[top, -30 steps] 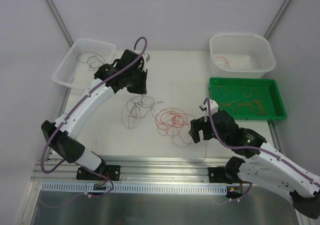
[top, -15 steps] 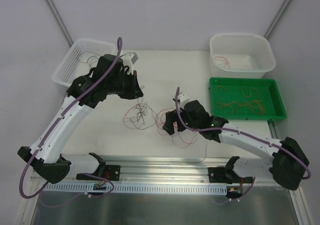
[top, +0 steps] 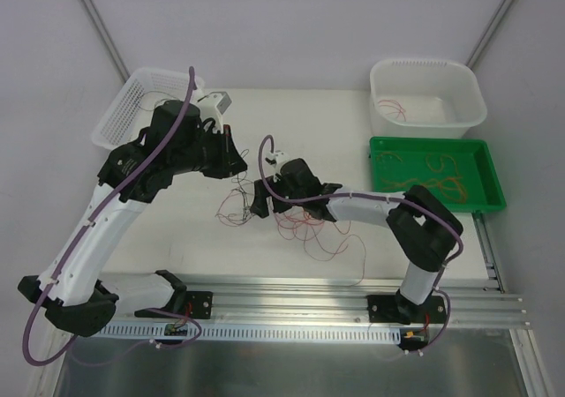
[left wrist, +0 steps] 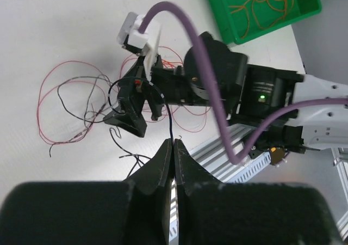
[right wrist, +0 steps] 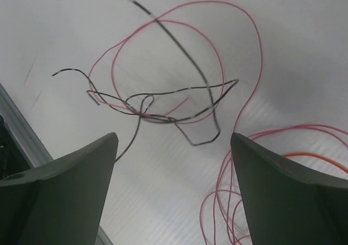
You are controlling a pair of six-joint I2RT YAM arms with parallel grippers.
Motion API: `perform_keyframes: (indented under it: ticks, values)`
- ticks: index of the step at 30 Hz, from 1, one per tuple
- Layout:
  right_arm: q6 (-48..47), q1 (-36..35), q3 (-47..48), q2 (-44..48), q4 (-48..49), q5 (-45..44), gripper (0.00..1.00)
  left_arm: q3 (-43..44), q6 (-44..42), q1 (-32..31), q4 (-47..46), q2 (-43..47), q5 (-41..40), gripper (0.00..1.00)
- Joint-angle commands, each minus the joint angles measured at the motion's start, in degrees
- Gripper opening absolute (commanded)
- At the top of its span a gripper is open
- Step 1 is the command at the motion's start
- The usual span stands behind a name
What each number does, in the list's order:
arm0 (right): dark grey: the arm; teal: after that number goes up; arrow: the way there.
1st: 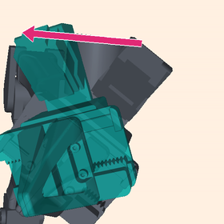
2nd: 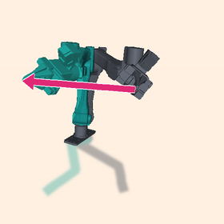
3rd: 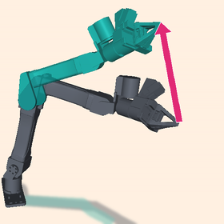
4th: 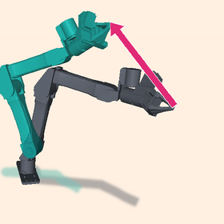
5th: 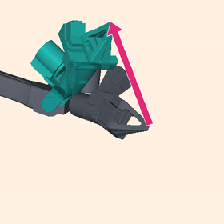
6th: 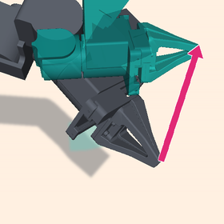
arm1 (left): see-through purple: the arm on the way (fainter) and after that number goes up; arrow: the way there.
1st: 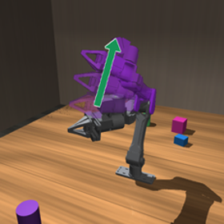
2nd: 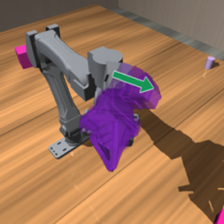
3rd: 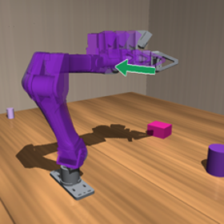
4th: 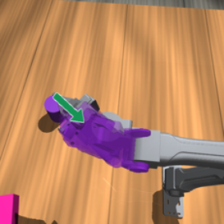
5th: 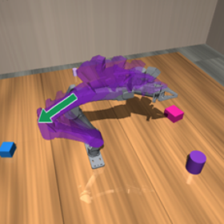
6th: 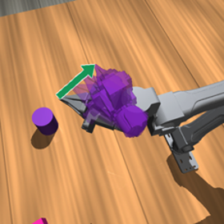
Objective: Untangle the cables
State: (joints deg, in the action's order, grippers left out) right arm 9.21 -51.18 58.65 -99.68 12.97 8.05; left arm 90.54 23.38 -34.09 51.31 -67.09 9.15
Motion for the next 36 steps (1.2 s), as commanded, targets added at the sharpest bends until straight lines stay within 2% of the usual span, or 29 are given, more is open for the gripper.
perform_keyframes:
  ticks: [1,5,12,15,21,25,28,36]
  values:
    - [3.09,0.2,2.69,-3.84,6.7,3.63,0.88,2.53,0.97,-0.1,-1.56,2.4,-0.96,0.0]
    - [5.72,0.2,4.01,-7.45,8.91,3.91,0.85,3.5,1.49,-0.19,-2.09,3.19,0.07,0.0]
    - [7.48,1.08,2.52,-6.76,8.83,1.09,0.83,4.81,1.67,-0.19,-2.88,5.04,-2.64,0.0]
    - [8.54,1.43,2.69,-6.32,2.62,-5.05,0.82,6.39,2.2,-0.19,-3.06,6.53,-3.25,0.0]
    - [7.93,2.75,-0.47,-5.79,1.36,-10.24,0.72,11.31,1.06,-0.19,-3.06,9.52,-8.17,0.0]
    - [7.75,3.54,-2.4,-5.53,0.13,-12.8,0.58,14.92,0.01,-0.19,-3.06,10.84,-13.17,0.0]
    - [8.8,4.77,-4.86,-5.09,-0.84,-14.12,0.52,17.47,-1.49,-0.19,-3.06,11.19,-16.96,0.0]
    - [7.84,7.5,-10.66,1.31,-4.53,-17.98,0.51,18.27,-9.22,-0.1,-3.06,7.51,-36.64,0.0]
